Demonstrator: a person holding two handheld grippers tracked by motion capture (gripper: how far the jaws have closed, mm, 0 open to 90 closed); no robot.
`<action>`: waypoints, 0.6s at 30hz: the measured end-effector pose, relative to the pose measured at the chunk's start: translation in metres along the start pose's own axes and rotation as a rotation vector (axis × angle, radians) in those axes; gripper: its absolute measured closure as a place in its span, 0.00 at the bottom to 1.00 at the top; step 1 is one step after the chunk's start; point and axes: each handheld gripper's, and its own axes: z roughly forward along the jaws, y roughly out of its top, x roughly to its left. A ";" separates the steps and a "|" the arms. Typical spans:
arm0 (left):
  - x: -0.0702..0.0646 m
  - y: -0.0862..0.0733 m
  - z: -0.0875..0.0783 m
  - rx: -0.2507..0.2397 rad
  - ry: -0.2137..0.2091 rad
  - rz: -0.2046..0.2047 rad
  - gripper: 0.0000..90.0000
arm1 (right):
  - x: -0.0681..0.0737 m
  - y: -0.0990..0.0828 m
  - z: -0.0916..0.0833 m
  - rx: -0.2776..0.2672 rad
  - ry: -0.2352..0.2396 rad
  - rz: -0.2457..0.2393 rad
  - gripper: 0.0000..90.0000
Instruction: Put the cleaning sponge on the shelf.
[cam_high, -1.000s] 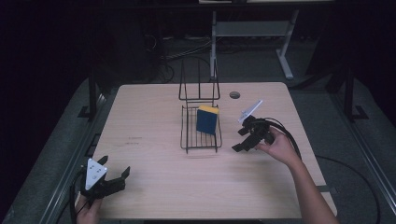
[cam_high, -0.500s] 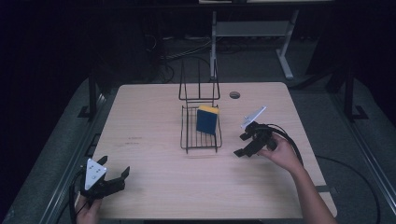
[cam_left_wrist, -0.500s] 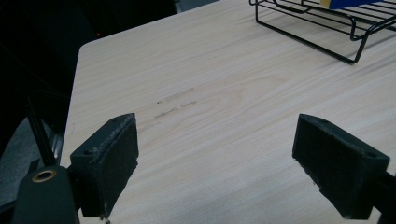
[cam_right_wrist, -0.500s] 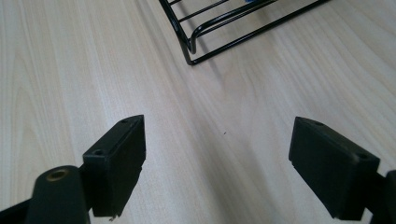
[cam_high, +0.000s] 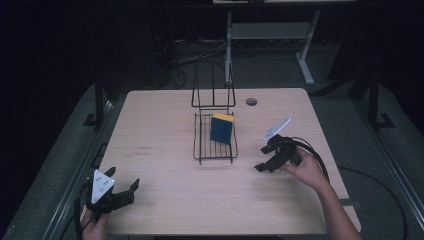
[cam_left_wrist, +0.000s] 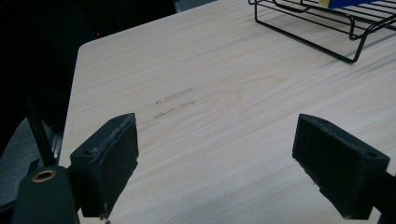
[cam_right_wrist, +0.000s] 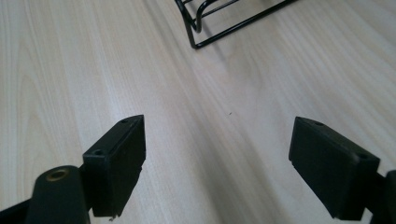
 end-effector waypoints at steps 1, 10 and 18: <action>0.000 0.000 0.000 -0.001 0.001 0.000 0.15 | 0.001 -0.001 0.000 0.000 -0.006 -0.001 0.20; -0.001 0.000 0.000 0.001 -0.001 0.000 0.15 | 0.008 -0.009 -0.002 -0.002 -0.009 -0.001 0.20; -0.001 0.000 0.000 0.000 0.001 -0.001 0.15 | 0.014 -0.015 -0.003 -0.016 -0.009 -0.005 0.20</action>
